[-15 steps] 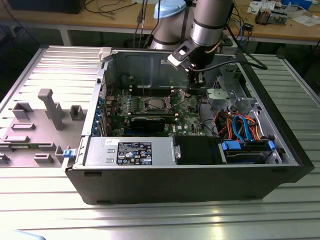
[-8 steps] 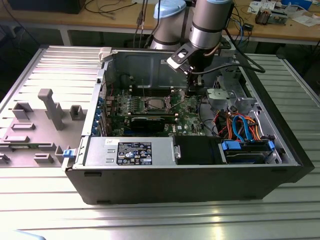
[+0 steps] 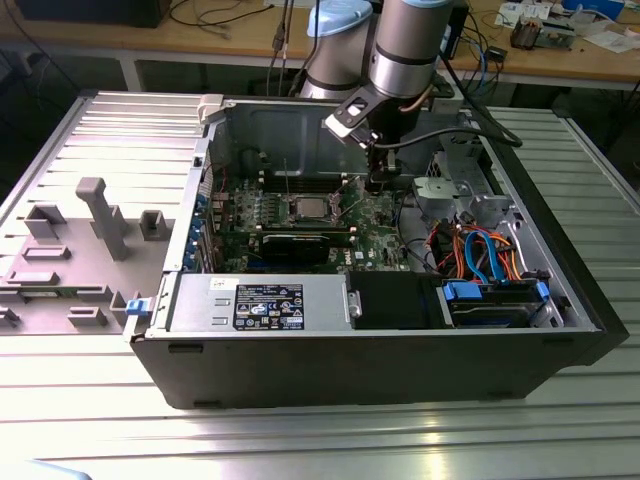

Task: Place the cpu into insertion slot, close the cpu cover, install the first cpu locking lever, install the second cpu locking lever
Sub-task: 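Close the cpu cover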

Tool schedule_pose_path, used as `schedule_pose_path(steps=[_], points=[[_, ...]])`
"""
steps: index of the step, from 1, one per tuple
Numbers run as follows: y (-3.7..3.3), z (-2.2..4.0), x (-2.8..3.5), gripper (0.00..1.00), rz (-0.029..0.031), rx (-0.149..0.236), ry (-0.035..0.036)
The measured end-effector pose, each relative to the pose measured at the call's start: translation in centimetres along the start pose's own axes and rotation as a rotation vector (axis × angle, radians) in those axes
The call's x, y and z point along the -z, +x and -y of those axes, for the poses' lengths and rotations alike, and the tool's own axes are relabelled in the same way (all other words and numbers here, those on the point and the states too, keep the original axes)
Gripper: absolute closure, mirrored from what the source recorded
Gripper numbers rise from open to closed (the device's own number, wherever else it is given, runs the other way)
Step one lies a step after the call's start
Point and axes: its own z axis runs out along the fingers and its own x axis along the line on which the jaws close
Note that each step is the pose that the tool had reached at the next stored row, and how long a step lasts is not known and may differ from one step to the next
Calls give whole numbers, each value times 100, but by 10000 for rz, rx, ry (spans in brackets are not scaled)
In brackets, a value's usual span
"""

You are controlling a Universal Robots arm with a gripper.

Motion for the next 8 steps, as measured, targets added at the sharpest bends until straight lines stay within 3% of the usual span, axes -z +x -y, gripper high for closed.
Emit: schedule_pose_path(steps=[8], points=[[1,16,-3,89,-1,-1,-1]])
